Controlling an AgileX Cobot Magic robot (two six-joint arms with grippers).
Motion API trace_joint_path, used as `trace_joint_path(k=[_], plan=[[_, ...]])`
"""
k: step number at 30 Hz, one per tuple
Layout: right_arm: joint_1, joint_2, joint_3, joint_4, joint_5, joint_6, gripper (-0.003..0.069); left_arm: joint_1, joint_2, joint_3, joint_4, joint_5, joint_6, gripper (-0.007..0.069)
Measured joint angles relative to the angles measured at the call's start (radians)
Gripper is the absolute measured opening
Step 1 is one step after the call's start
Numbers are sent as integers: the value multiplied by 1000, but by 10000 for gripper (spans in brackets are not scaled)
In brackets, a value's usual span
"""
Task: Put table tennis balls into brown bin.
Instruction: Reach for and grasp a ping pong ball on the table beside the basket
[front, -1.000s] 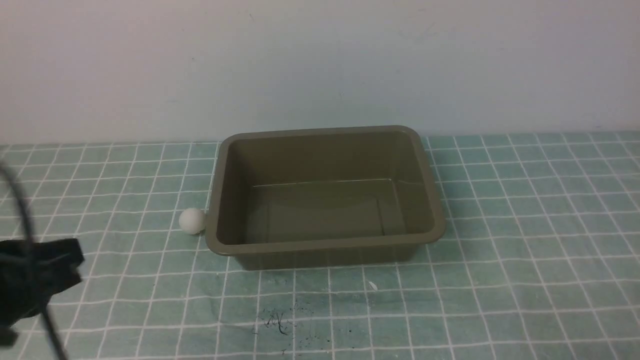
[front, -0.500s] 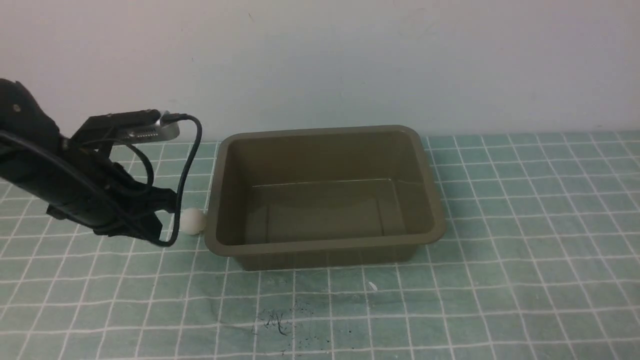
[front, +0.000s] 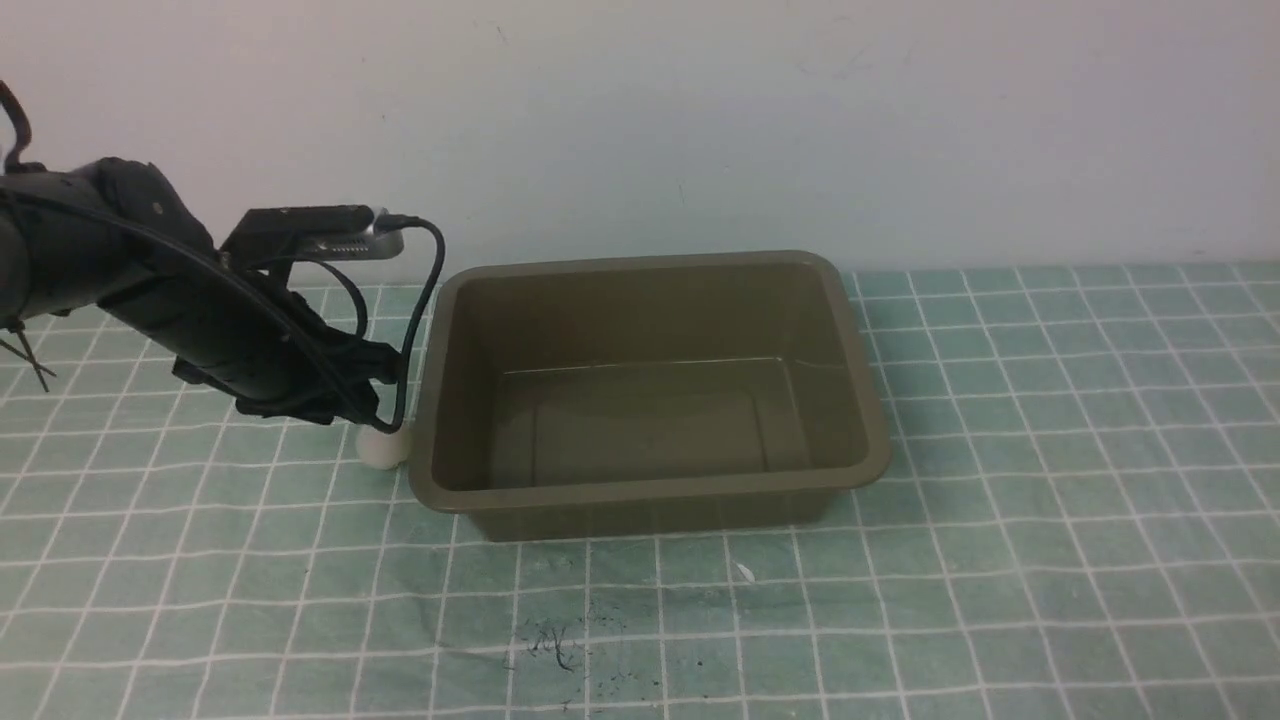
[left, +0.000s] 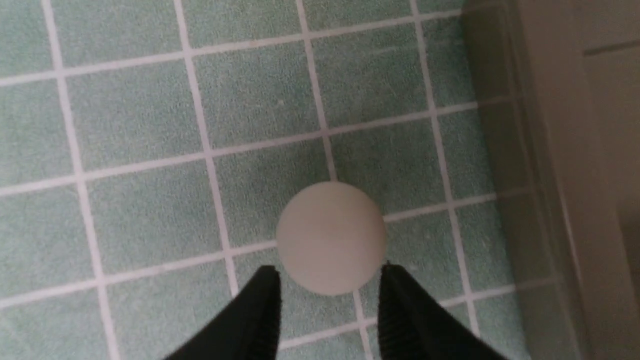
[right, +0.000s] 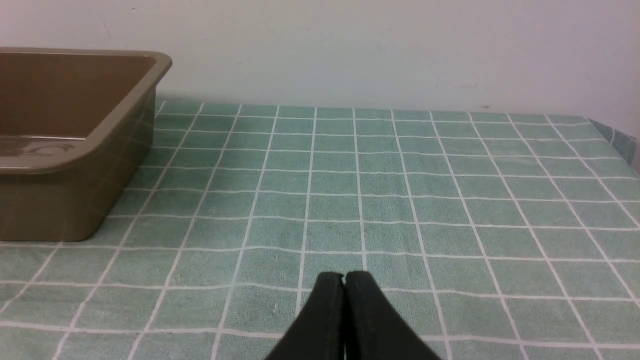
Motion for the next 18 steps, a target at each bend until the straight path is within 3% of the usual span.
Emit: trace_joint_path(k=[4,7,10,14,15,18], plan=[[0,0,0,0,0,0,-15,0,36,-2,-23,-34,5,486],[0,0,0,0,0,0,-15,0,57,-7,-26,-72,5,534],[0,0,0,0,0,0,-15,0,73,-8,-26,-89,5,526],[0,0,0,0,0,0,-15,0,109,-8,-28,-103,7,416],[0,0,0,0,0,0,-15,0,115,-8,-29,-102,8,356],[0,0,0,0,0,0,-15,0,110,-18,-23,-76,10,346]])
